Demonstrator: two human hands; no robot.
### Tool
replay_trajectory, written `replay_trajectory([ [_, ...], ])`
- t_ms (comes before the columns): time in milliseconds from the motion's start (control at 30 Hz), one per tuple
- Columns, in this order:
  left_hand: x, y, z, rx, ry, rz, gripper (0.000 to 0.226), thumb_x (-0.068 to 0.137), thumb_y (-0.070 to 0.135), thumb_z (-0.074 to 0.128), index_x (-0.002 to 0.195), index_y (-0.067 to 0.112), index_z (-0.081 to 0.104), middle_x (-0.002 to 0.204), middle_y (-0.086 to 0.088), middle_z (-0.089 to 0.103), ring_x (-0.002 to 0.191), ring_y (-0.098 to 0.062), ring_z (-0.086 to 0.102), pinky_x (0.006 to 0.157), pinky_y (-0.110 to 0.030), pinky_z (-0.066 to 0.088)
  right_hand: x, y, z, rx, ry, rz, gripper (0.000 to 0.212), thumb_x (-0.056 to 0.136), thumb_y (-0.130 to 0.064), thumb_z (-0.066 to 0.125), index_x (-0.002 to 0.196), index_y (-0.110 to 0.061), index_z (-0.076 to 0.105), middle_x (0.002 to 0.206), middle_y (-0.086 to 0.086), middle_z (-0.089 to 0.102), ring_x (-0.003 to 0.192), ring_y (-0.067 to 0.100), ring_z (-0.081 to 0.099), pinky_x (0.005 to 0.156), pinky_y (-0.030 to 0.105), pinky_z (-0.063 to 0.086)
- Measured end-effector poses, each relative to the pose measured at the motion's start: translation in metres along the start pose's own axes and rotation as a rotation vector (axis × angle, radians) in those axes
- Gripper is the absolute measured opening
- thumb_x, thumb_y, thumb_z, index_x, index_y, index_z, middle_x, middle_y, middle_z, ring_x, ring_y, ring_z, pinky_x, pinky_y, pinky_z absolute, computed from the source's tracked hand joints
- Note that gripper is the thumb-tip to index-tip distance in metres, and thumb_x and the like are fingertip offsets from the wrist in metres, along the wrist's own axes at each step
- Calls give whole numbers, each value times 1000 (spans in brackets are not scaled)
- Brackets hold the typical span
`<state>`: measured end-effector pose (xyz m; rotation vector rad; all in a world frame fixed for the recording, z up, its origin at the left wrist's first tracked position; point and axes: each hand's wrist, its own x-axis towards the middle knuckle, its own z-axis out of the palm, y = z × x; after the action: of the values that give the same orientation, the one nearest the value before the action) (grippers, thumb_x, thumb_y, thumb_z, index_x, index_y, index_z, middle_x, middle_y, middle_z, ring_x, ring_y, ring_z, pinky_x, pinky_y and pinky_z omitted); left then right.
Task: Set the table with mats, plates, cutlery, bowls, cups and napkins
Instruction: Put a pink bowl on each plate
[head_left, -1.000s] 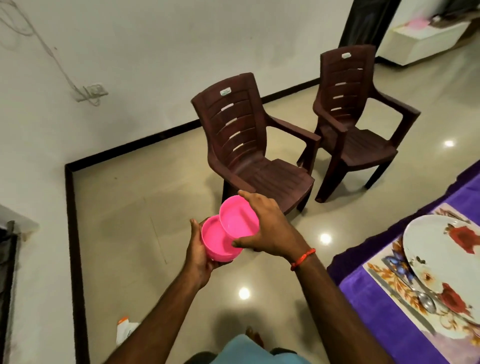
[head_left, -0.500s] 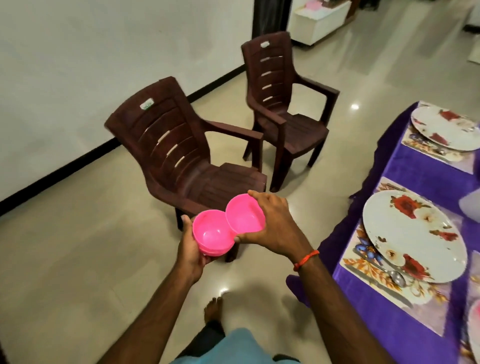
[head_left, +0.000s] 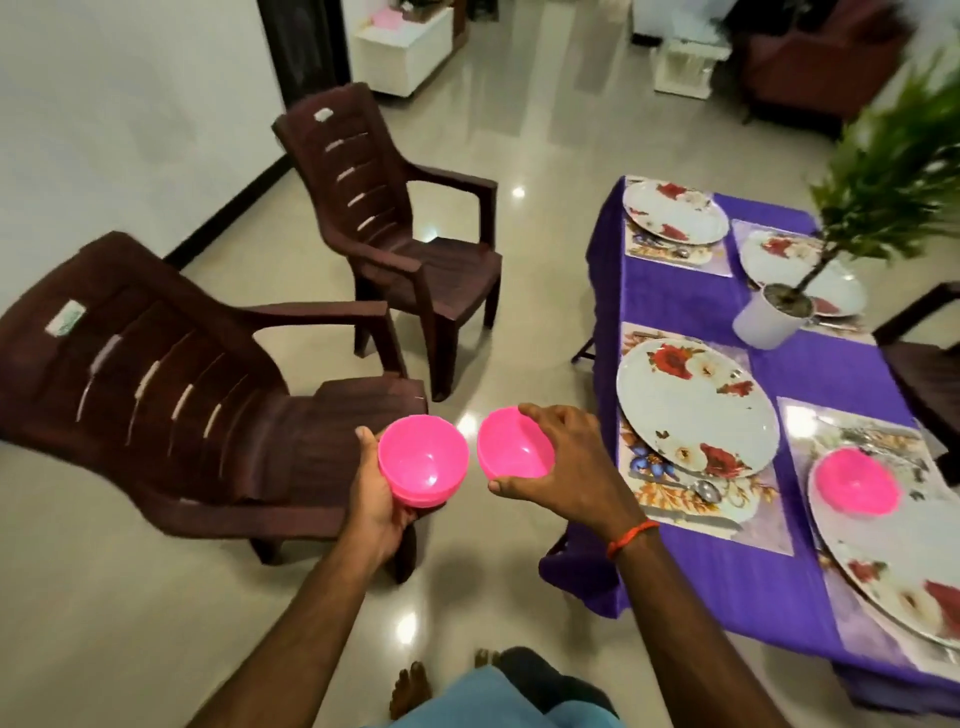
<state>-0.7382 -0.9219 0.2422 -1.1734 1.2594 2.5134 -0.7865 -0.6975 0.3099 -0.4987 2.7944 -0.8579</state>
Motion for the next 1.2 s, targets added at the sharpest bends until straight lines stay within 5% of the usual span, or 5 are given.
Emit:
replay_trajectory([
  [233, 30, -1, 52, 93, -130, -60, 71, 92, 81, 27, 116, 27, 68, 112, -10, 74, 103, -38, 70, 83, -52, 58, -1, 35, -20, -21, 136, 149, 101, 61, -72, 81, 146, -34, 44, 141, -3, 41, 128, 15, 34, 97, 27, 39],
  [467, 59, -6, 108, 238, -209, -101, 83, 81, 85, 37, 136, 28, 61, 124, -12, 72, 108, -41, 70, 74, -51, 61, 14, 84, -37, -63, 207, 290, 97, 61, -63, 85, 145, -36, 44, 147, 0, 39, 131, 22, 33, 104, 40, 43],
  [800, 122, 9, 211, 404, -259, -146, 89, 73, 90, 40, 137, 31, 61, 128, -12, 69, 112, -44, 67, 71, -54, 60, 74, 154, -74, 34, 283, 440, 98, 70, -52, 86, 151, -33, 34, 157, 0, 29, 140, 24, 28, 108, 42, 41],
  [933, 141, 6, 248, 438, -289, -159, 93, 65, 90, 45, 135, 32, 62, 131, -13, 68, 112, -45, 67, 81, -60, 59, 82, 189, -76, 71, 308, 513, 96, 70, -54, 85, 150, -33, 36, 156, 0, 32, 140, 25, 29, 108, 41, 40],
  [1200, 162, -11, 300, 508, -357, -193, 91, 67, 87, 45, 137, 32, 61, 131, -12, 67, 114, -43, 66, 72, -53, 61, 75, 261, -65, 74, 395, 735, 97, 58, -59, 87, 142, -32, 47, 145, 6, 46, 129, 30, 41, 100, 46, 46],
])
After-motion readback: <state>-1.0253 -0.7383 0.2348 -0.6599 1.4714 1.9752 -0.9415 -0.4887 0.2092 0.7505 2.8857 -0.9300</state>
